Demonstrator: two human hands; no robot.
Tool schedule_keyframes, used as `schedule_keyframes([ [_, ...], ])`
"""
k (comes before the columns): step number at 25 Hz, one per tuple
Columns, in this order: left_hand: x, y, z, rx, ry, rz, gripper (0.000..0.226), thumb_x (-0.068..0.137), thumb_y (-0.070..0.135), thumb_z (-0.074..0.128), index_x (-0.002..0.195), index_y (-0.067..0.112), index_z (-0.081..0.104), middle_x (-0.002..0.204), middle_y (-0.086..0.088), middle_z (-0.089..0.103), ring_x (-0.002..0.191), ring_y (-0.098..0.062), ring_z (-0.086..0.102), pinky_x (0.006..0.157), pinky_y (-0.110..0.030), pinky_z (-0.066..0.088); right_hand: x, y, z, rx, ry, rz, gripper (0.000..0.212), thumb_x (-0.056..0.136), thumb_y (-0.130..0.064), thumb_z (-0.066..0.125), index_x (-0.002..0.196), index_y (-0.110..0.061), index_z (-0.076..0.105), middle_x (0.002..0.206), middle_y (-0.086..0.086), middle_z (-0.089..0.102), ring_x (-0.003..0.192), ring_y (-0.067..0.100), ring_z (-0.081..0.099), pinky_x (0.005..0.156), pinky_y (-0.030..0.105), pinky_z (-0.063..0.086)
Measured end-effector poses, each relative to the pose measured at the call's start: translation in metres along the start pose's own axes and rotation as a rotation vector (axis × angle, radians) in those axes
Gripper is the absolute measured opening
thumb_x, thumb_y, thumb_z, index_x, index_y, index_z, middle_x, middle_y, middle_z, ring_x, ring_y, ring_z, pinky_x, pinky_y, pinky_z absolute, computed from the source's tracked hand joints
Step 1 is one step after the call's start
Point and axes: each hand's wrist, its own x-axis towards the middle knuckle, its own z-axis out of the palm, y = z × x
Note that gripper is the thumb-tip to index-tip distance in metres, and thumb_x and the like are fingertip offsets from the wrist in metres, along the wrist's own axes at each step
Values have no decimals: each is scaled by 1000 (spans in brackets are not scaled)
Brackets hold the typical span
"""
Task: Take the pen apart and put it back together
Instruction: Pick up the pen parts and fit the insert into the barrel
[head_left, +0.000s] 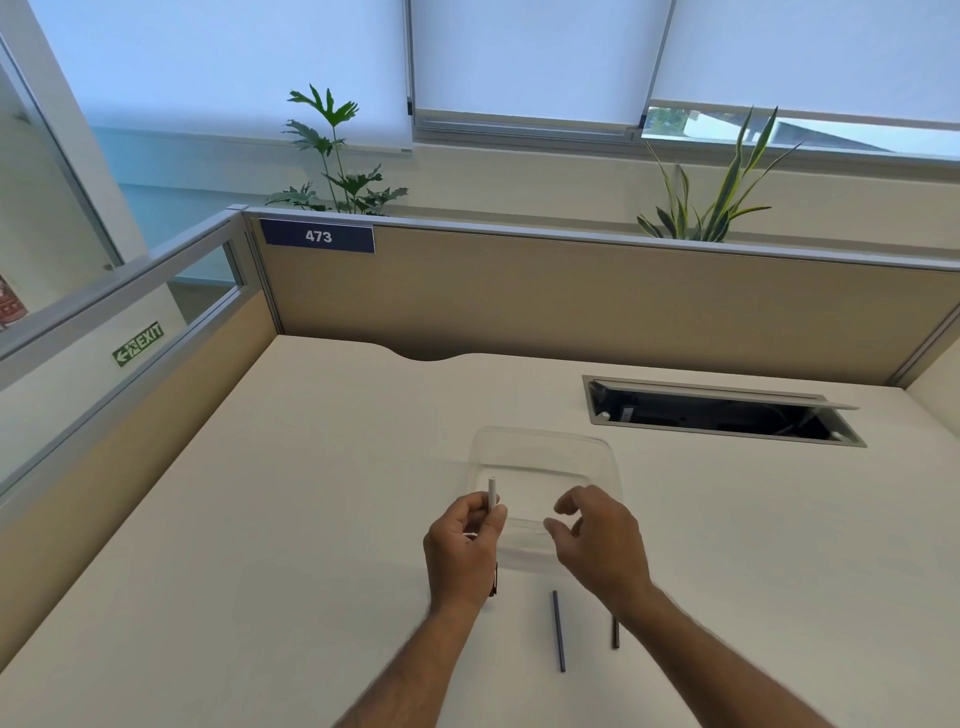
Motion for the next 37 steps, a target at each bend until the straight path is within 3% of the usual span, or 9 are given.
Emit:
schedule_keyframes([
  [3,-2,0,0,6,-3,5,12,85,18,75,88,29,71,80,13,75,75,-1,69,62,-10,52,-9,-3,-2,24,26,-12,20,76,-21,82,89,-17,69,90,-7,69,60,8,64,59,29,57],
  [7,-4,2,-1,-6,-11,15,12,85,17,75,89,28,71,80,14,74,75,-1,69,62,-10,52,-17,-5,-4,5,25,-18,15,75,-25,82,80,-19,68,77,-8,68,55,8,60,54,23,53],
  [16,-10,1,-2,9,-41,15,19,84,19,76,83,37,69,76,16,74,75,-2,69,63,-11,53,-37,6,6,-167,-434,368,35,62,-51,80,63,-22,60,60,-7,66,54,8,62,49,21,47],
  [22,-13,0,-5,10,-59,-7,19,84,19,77,81,36,69,77,18,74,75,-4,70,66,-16,56,-40,8,5,-33,-655,606,36,54,-21,86,77,2,72,57,8,73,46,24,72,51,38,64],
  [25,-14,0,-6,9,-61,-18,17,84,19,77,82,34,70,76,14,75,75,-4,70,67,-19,56,-43,13,10,71,-654,685,29,56,-9,80,77,8,71,59,14,74,49,28,73,55,47,64],
  [27,-15,0,-7,10,-66,-23,17,84,19,77,81,35,70,76,15,75,74,-4,70,66,-17,55,-47,10,12,42,-619,665,27,57,-14,72,77,3,69,65,13,74,52,28,72,52,37,63],
  [31,-18,-1,-8,14,-83,-33,15,84,18,76,83,32,71,77,12,76,75,-4,70,68,-20,57,-53,10,12,-127,-519,474,23,51,-29,60,51,-15,42,49,-2,48,43,17,46,39,21,33],
  [34,-19,-2,-9,16,-98,-35,16,85,19,76,84,34,71,80,13,76,77,-4,70,70,-22,58,-49,9,2,112,-448,511,18,52,-23,61,47,-7,54,44,5,61,39,22,59,44,26,50],
  [37,-19,-2,-8,21,-115,-30,18,86,19,74,83,37,72,81,16,76,80,-4,70,70,-20,57,-39,1,-13,482,-384,604,8,60,-2,70,67,1,71,55,15,72,46,25,68,50,36,62],
])
